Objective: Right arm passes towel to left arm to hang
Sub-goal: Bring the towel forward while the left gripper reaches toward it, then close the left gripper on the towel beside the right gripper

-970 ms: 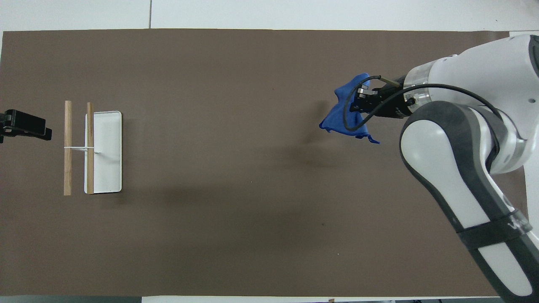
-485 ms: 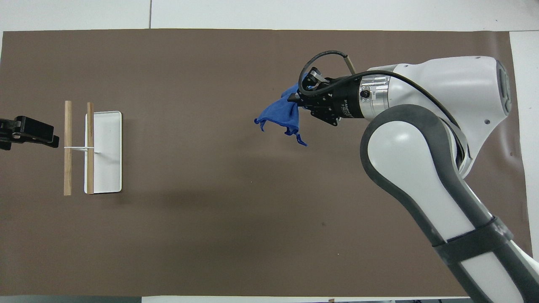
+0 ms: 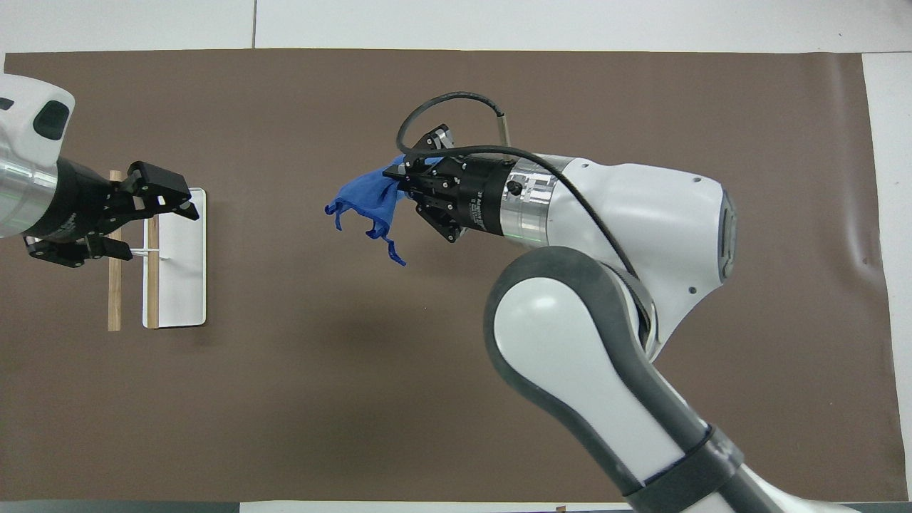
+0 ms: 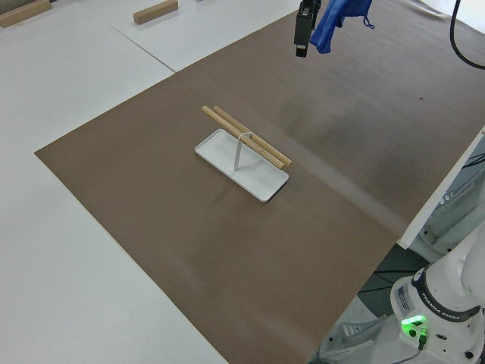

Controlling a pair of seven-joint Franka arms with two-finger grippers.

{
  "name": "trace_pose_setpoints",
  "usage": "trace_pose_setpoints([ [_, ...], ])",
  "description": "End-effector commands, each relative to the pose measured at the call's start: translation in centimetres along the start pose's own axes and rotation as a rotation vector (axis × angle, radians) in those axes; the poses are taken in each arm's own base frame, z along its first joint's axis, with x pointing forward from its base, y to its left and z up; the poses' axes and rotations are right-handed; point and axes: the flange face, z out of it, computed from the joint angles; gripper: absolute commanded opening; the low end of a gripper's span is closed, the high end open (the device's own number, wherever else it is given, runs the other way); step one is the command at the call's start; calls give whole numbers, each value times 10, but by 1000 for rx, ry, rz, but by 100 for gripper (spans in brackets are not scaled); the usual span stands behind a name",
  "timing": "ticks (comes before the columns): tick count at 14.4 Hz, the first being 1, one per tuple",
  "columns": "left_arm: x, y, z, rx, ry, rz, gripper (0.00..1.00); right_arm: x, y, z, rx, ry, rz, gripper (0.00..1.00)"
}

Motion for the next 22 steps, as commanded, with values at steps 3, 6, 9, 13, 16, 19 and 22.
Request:
trace_pose_setpoints([
  [3, -26, 30, 45, -112, -34, -379, 100, -14, 5, 10, 24, -34, 87, 0],
  [6, -33, 39, 72, -154, -83, -574, 100, -15, 3, 9, 46, -23, 158, 0],
  [9, -38, 47, 96, -215, -109, -783, 100, -16, 2, 8, 58, -31, 181, 0],
  [13, -33, 54, 112, -283, -182, -880, 100, -22, 4, 11, 63, -26, 175, 0],
  [16, -34, 67, 122, -322, -189, -892, 97, -32, 8, 17, 76, -18, 163, 0],
  [19, -31, 68, 125, -328, -184, -895, 6, -31, 8, 17, 77, -15, 164, 0],
  [22, -27, 67, 120, -338, -181, -901, 0, -32, 8, 17, 77, -16, 160, 0],
])
